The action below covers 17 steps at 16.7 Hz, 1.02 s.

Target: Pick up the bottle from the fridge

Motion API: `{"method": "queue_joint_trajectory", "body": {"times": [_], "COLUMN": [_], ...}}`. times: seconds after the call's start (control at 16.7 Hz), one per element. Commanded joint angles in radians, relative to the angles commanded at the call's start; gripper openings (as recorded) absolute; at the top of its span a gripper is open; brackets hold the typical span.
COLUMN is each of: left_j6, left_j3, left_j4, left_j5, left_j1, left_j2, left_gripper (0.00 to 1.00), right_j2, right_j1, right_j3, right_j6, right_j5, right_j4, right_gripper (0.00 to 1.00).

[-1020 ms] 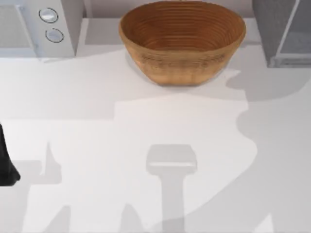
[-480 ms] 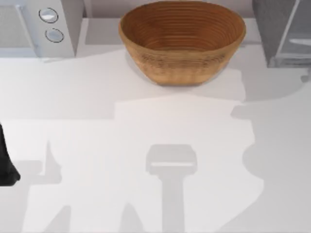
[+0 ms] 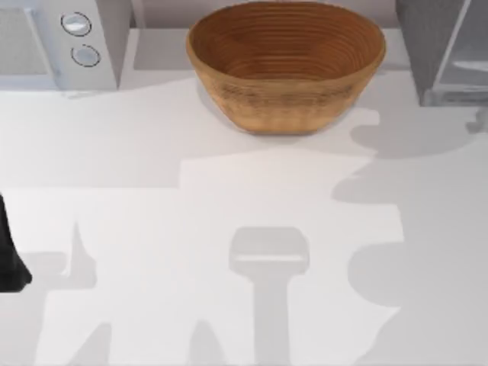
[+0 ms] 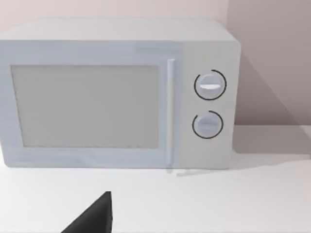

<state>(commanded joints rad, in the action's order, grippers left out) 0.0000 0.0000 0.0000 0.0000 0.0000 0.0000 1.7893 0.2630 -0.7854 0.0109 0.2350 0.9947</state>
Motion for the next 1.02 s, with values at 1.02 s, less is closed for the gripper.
{"method": "queue_joint_trajectory", "body": {"times": [1.02], "left_j6": [0.0], "left_j3": [0.0], "left_j4": [0.0], "left_j5": [0.0], "left_j1": [0.0], "left_j2": [0.0], "left_gripper": [1.0], "right_j2": [-1.574], "right_j1": [-0.221], "right_j3": [0.675], "right_j6": [-0.01], "right_j5": [-0.199], "right_j4": [-0.851], "right_gripper": [0.0]}}
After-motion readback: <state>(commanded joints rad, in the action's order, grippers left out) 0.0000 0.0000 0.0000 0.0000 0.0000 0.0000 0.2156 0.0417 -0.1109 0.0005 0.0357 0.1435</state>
